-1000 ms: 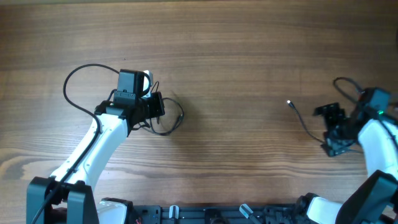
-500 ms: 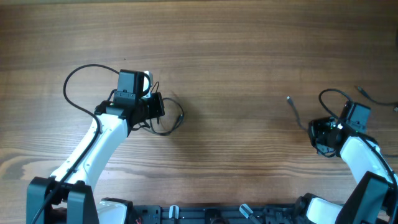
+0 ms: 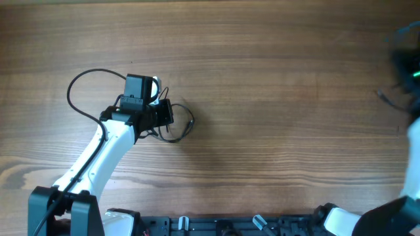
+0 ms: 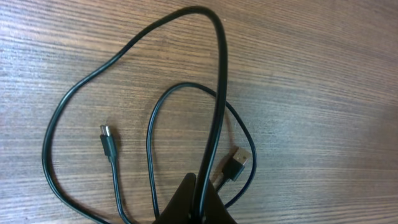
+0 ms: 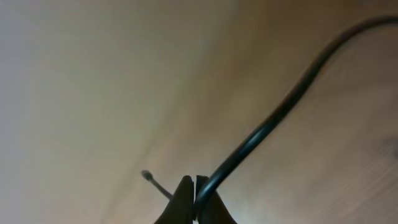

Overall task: Untangle cables
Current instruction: 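Move the right gripper toward the cable held by the left gripper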

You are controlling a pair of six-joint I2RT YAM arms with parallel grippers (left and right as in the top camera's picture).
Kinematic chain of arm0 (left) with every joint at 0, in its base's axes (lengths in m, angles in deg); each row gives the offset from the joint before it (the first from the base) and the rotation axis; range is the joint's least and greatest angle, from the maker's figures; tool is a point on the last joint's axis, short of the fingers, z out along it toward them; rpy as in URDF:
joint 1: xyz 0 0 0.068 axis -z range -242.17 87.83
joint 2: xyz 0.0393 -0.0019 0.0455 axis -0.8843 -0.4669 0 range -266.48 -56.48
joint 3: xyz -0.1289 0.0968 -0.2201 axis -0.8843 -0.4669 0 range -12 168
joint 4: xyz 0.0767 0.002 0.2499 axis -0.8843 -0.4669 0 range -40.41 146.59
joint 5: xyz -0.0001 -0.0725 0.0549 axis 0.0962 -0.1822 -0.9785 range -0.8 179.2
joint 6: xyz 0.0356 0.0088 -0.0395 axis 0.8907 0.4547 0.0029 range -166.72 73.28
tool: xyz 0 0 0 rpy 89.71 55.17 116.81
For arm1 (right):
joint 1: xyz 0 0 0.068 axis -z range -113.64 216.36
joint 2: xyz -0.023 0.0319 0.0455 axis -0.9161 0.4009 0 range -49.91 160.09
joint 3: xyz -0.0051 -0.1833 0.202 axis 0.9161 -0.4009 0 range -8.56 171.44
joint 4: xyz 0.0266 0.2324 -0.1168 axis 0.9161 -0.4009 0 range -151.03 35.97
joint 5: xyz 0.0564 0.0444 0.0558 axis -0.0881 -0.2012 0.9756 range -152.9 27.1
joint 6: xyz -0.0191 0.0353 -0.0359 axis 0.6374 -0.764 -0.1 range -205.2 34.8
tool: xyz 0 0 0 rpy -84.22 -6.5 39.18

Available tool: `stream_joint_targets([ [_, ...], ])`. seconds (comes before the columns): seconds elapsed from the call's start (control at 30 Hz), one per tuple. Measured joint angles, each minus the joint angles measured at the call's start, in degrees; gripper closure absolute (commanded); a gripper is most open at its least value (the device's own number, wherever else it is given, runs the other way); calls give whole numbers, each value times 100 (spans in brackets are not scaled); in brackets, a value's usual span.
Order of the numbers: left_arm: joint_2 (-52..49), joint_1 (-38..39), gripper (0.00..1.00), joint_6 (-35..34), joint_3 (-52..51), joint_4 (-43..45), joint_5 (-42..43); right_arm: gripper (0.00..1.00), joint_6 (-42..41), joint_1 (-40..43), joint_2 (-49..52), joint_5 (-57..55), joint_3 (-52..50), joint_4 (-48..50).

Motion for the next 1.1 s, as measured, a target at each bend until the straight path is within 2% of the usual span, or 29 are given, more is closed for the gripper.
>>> stream_joint_targets([
  [0.13, 0, 0, 96, 0, 0, 7, -2, 96, 131, 841, 13, -887, 1314, -525],
  [0.23, 0, 4, 96, 0, 0, 28, 15, 96, 227, 1237, 37, -1930, 1631, -752],
  [0.27, 0, 13, 96, -2, 0, 61, 37, 88, 247, 1309, 90, -2312, 1650, -848],
  [0.3, 0, 35, 96, 0, 0, 118, 74, 70, 267, 1349, 160, -2599, 1650, -944],
  [0.33, 0, 57, 96, -2, 0, 162, 111, 32, 273, 1379, 258, -2835, 1650, -1019],
  [0.37, 0, 87, 96, 0, 0, 201, 144, 0, 313, 1416, 426, -3080, 1650, -1093],
  [0.6, 0, 195, 96, 0, 0, 278, 247, 0, 393, 1451, 1600, -3523, 1635, -1458],
  [0.8, 0, 195, 96, 0, 0, 286, 271, 0, 396, 1451, 1873, -3244, 1624, -1486],
  [1.0, 0, 195, 96, 0, 0, 289, 282, 0, 372, 1447, 1873, -2304, 1624, -1768],
  [1.1, 0, 195, 96, 0, 0, 289, 282, 0, 568, 1388, 1873, -1263, 1624, -1882],
])
